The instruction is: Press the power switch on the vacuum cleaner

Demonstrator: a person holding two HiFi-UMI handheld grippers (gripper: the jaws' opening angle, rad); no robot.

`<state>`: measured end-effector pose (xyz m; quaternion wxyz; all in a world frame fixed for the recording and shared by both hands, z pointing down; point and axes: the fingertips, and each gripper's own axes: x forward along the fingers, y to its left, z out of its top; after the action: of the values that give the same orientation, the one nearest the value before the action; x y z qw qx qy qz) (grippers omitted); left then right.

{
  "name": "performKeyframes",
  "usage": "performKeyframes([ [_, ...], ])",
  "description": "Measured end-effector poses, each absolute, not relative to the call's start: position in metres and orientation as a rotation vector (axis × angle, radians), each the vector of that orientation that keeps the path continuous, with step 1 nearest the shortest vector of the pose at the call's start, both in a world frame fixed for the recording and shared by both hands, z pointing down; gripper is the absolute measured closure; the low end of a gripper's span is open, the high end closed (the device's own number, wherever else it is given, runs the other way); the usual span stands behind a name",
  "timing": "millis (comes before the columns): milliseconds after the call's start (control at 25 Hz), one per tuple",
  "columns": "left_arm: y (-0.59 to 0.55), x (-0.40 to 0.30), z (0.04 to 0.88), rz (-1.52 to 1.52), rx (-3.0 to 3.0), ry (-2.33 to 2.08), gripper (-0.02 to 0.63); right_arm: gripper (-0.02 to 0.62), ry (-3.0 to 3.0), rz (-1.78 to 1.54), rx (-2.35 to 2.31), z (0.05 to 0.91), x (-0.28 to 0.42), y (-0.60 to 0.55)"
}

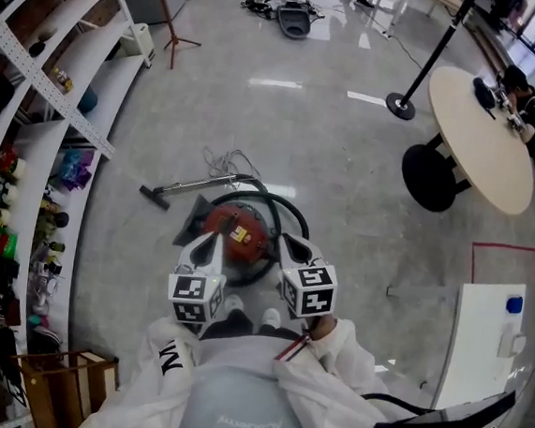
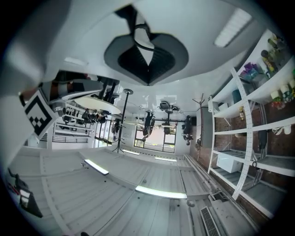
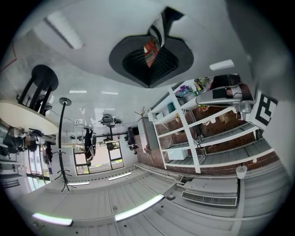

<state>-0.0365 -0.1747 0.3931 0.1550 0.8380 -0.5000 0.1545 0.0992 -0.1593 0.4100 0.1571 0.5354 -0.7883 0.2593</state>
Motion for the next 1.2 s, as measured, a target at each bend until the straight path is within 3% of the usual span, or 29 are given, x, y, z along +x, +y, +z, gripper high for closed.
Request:
performKeyframes([
  [1200, -0.132, -0.024, 0.382, 0.486, 2.401, -1.555, 0.606, 0.595, -2.343, 0.712, 1.478, 0.402, 0.117, -0.123],
])
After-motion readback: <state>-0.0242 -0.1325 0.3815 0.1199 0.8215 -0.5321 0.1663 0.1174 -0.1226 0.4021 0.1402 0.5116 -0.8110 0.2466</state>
